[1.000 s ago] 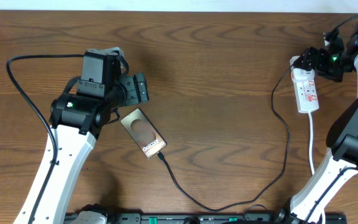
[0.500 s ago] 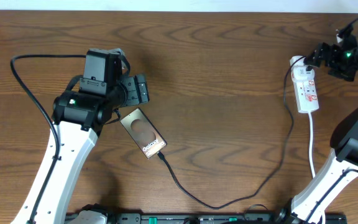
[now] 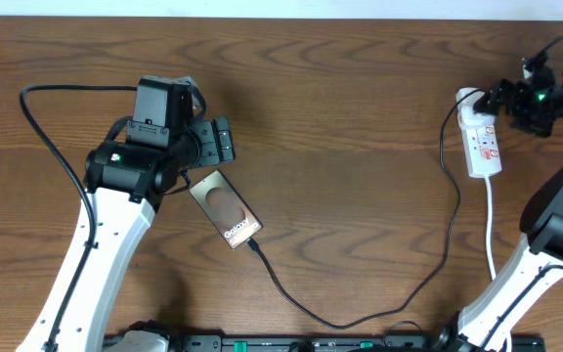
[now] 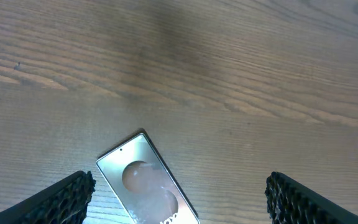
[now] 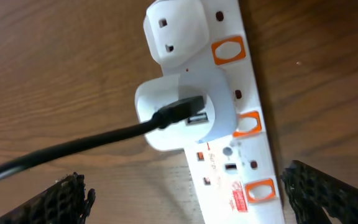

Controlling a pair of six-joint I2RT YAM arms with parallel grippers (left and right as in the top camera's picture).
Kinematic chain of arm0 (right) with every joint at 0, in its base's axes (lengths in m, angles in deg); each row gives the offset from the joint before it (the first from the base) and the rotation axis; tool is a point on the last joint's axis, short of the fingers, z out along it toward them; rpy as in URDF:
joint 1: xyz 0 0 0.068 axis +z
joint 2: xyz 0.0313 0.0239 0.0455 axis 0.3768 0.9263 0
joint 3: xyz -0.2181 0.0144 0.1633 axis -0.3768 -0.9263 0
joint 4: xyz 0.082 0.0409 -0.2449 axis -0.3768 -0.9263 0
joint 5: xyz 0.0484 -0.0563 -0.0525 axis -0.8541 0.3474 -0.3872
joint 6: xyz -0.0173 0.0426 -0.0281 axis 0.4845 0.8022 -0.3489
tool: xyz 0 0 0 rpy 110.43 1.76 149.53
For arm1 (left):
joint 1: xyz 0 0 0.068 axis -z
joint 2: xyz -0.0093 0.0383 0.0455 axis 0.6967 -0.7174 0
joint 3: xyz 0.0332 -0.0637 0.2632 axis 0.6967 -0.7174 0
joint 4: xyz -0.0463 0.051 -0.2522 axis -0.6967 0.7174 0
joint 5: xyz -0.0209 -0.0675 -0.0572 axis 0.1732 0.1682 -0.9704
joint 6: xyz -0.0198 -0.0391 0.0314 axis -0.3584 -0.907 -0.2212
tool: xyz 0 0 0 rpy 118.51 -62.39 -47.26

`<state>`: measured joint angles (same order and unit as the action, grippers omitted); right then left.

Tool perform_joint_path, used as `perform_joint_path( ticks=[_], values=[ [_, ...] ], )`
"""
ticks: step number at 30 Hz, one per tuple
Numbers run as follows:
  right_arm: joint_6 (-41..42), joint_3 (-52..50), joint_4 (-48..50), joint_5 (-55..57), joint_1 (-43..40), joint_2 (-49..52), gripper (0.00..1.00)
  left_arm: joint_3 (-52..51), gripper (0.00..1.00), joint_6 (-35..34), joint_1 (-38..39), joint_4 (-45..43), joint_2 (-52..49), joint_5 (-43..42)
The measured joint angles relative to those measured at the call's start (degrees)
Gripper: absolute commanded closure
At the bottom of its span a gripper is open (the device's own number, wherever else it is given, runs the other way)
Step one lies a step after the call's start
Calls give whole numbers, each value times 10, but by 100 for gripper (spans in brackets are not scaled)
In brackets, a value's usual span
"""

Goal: Plug charger to phone and switch on socket
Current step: 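Move the right gripper over the power strip's orange switch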

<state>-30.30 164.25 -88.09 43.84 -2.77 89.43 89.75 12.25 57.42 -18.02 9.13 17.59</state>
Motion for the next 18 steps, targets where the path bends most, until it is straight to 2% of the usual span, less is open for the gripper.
perform_joint_path(
  ticks=[9,18],
  values=[
    [-2,-77,87,0,14,0,1,0,9,0,0,0,0,0],
    [-2,-90,108,-21,19,2,1,0,9,0,0,0,0,0]
  ],
)
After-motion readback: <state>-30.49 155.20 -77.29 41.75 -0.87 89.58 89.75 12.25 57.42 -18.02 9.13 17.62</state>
